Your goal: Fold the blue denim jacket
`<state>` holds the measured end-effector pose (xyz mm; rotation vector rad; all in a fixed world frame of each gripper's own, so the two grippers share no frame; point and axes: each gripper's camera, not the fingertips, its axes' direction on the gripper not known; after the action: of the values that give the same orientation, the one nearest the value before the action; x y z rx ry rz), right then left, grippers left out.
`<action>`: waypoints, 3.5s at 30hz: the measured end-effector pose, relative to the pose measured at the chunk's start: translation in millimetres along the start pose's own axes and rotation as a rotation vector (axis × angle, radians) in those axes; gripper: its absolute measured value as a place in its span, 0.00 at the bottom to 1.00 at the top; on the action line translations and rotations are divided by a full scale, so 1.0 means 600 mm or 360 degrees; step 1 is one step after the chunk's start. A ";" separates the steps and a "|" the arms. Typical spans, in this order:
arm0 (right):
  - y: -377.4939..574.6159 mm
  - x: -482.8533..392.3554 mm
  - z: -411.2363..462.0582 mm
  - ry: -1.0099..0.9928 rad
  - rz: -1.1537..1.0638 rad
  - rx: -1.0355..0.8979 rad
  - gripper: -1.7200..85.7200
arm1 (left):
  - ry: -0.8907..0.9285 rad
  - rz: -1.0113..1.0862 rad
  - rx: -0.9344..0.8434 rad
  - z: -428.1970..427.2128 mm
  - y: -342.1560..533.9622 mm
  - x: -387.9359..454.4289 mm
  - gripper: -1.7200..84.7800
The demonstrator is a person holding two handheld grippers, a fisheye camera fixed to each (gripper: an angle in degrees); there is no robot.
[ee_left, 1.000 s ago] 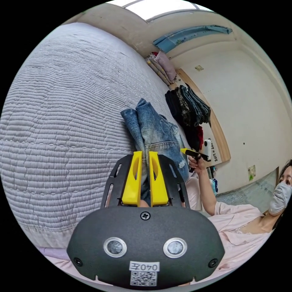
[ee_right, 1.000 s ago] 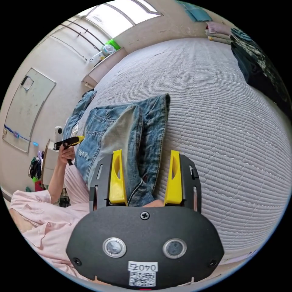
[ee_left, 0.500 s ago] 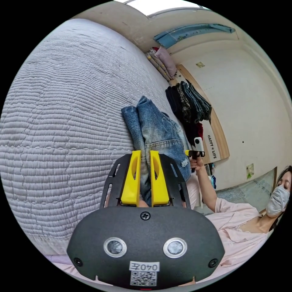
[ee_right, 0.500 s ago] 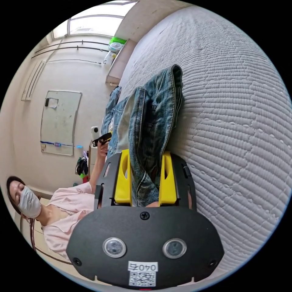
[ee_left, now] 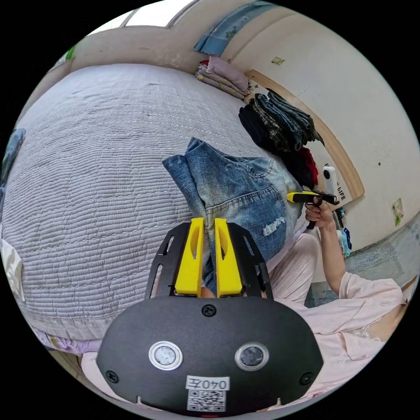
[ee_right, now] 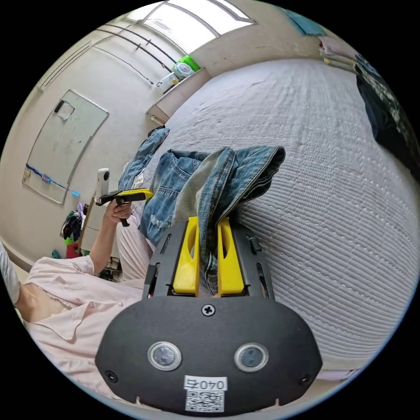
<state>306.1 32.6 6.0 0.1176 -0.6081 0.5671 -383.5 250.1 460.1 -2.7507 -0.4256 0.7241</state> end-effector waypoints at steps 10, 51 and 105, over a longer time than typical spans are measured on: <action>0.082 -0.066 -0.137 0.0533 -0.0036 -0.0062 0.08 | 0.0209 0.0134 -0.0122 0.102 -0.043 0.137 0.01; 0.182 0.153 -0.403 -0.0032 0.0154 -0.0149 0.25 | 0.0624 -0.0232 -0.0230 0.289 -0.150 0.243 0.05; 0.299 0.169 -0.436 0.1465 0.0620 0.0853 0.02 | -0.0368 0.1209 0.0284 0.680 -0.441 1.390 0.01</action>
<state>410.8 301.2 -160.8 0.2239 0.4415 1.0605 46.0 853.7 -159.3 -2.6241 0.6586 1.1778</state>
